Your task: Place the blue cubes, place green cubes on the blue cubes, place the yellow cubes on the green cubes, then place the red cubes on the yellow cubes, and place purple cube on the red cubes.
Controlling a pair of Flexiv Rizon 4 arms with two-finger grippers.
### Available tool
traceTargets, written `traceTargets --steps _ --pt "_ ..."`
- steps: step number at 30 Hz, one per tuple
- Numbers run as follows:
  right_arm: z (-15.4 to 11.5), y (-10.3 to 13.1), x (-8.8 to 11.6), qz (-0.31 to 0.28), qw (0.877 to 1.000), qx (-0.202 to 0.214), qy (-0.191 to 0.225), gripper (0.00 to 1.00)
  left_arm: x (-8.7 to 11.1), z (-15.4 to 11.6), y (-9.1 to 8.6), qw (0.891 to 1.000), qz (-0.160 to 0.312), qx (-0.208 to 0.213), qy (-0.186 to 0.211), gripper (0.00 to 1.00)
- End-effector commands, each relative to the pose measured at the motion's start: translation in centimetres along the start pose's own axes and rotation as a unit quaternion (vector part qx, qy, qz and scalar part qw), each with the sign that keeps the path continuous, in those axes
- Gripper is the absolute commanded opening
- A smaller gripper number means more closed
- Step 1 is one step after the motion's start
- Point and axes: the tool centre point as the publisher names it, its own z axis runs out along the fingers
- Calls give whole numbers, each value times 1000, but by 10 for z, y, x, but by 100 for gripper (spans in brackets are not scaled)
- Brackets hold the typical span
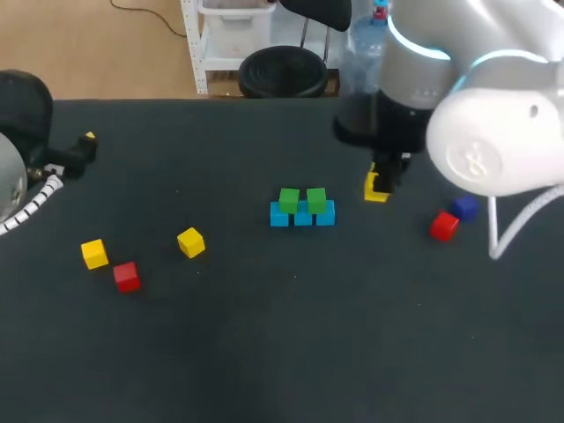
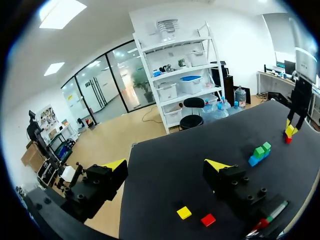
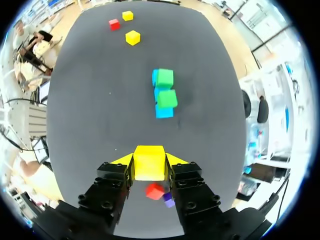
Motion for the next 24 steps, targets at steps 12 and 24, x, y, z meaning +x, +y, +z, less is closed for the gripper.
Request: traceTargets --steps 12,24 --pt "-4 -10 -58 -73 997 -20 5 0 0 1 1 1000 0 1 0 100" --pt "10 -3 -83 -119 992 -37 14 0 0 1 1 1000 0 1 0 100"
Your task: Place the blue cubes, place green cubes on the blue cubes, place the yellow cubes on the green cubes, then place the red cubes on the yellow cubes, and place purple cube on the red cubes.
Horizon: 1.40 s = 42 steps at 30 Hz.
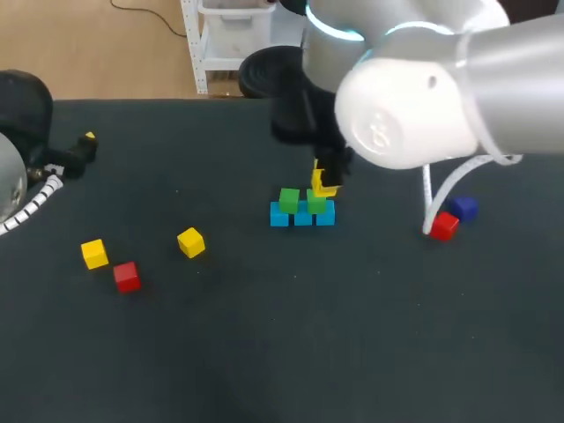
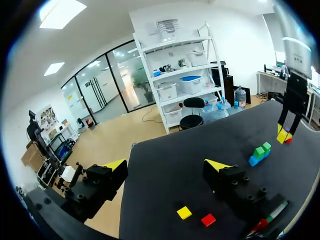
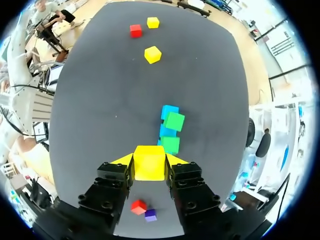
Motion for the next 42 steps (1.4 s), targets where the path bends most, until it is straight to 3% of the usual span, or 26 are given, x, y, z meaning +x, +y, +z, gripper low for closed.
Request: traceTargets --steps 1,25,42 --pt "6 -6 -9 -7 1000 -9 5 0 -1 0 1 1000 0 1 0 100" --pt "37 -23 -32 8 999 -34 32 0 -1 0 1 1000 0 1 0 100" --pt "49 -34 -23 41 998 -37 40 0 -1 0 1 1000 0 1 0 100"
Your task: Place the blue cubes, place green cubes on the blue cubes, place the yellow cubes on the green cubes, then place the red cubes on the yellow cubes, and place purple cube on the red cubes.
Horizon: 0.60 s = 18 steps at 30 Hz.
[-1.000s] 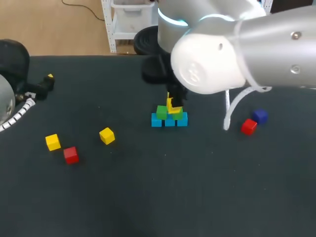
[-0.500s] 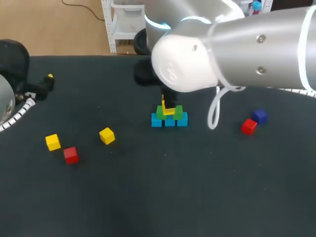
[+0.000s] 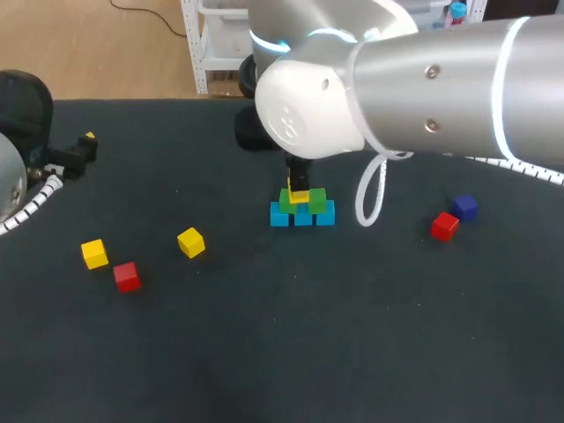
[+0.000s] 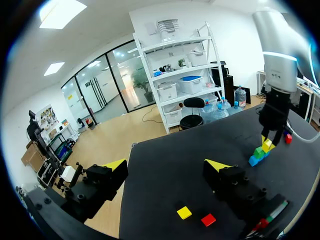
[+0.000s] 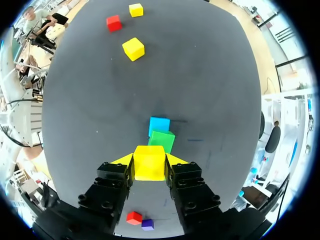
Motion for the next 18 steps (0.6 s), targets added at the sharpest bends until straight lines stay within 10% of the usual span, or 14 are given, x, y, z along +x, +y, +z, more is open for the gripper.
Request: traceTargets --steps 1,18 --pt "1 -1 4 4 1000 1 -1 0 -1 0 1 1000 0 1 0 100" --pt "4 -2 8 11 1000 -2 -4 0 -1 0 1 1000 0 1 0 100"
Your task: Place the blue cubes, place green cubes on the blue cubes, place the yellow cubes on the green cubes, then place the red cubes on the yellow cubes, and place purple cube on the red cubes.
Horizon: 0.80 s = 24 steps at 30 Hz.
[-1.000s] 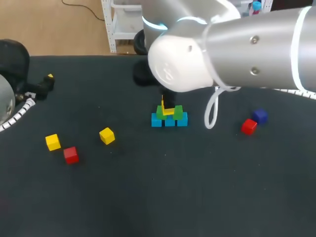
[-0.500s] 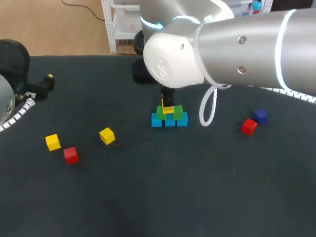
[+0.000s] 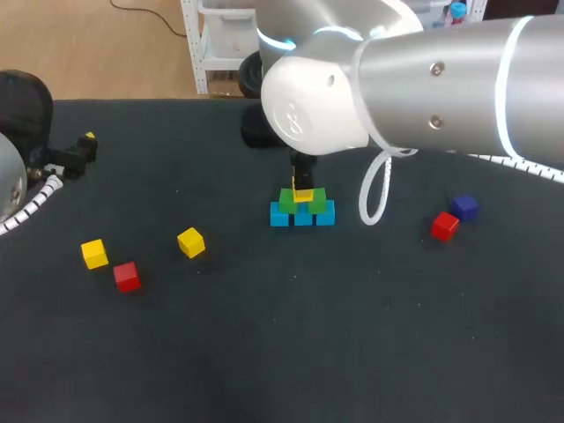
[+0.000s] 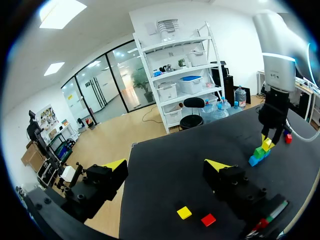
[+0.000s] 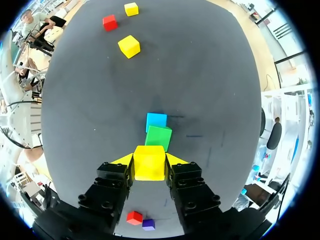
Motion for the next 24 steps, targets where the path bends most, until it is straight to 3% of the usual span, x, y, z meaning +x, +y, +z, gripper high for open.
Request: traceTargets --steps 1,24 --pt "1 1 2 0 1000 2 -2 0 -1 0 1 1000 0 1 0 100" --pt "5 -2 0 -2 1000 -1 -2 0 -1 0 1 1000 0 1 0 100"
